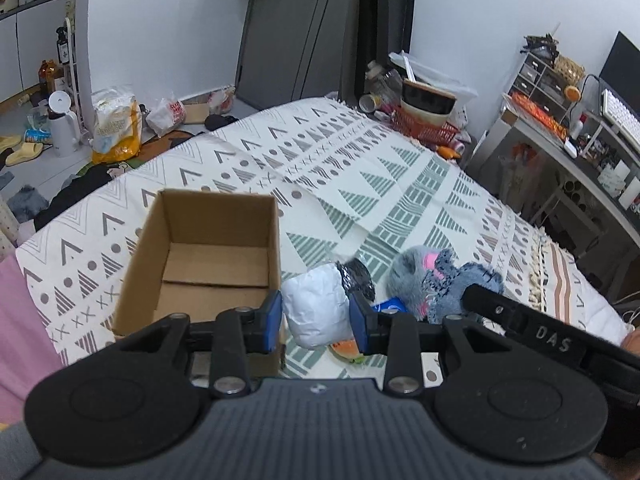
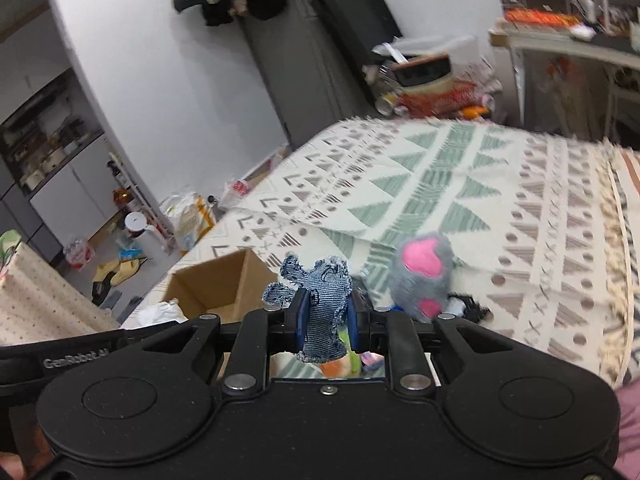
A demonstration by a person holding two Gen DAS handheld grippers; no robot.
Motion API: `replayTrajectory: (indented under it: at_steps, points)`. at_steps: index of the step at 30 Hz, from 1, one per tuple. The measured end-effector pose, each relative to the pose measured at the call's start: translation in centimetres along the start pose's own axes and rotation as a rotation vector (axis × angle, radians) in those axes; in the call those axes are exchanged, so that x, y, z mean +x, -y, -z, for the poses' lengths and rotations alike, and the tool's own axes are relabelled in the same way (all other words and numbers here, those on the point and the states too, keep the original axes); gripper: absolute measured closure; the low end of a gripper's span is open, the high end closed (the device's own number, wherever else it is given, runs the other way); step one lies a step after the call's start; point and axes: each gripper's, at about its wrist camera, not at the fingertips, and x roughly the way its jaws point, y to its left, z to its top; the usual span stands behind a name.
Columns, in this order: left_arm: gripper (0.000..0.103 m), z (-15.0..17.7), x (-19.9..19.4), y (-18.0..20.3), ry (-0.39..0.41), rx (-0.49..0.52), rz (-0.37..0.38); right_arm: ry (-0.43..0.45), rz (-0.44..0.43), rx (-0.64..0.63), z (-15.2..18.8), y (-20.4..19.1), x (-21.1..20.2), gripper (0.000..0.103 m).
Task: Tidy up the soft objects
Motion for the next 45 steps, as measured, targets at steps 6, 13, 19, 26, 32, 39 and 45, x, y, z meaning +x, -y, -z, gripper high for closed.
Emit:
replayTrajectory:
  at_steps: [6, 13, 19, 26, 32, 39, 45]
  points:
    - [0.068, -1.5, -1.3, -1.1, 0.036, -0.002, 0.006, 0.002, -0.023, -0.056, -2.6, -2.5, -0.8, 0.083]
    - [0.068, -2.9, -1.9, -2.8, 0.060, -0.016, 0.026, 0.027, -0.019, -0.099, -5.0, -4.4, -0.6, 0.083]
    - [0.068, -3.9, -1.5, -4.8, 0.070, -0.031, 0.031, 0.034, -0.039, -0.141, -5.2, -6.1, 0.6, 0.083]
    - [0.068, -4.6, 0.0, -7.7, 0.056, -0.066, 0.028, 0.033, -0.090, -0.203, -4.8, -8.4, 2.4, 0.084]
    - [0.068, -5.2, 1.8, -9.9, 0.036, -0.089, 0.010, 0.005, -0.151, -0.247, -4.3, -10.7, 4.4, 0.084]
    - [0.068, -5.6, 4.6, -12.1, -0.004, -0.118, -0.001, -0.062, -0.175, -0.250, -3.6, -11.4, 7.6, 0.084]
    - [0.068, -5.8, 6.9, -13.0, -0.046, -0.127, -0.010, -0.089, -0.193, -0.218, -3.8, -10.8, 9.0, 0.085]
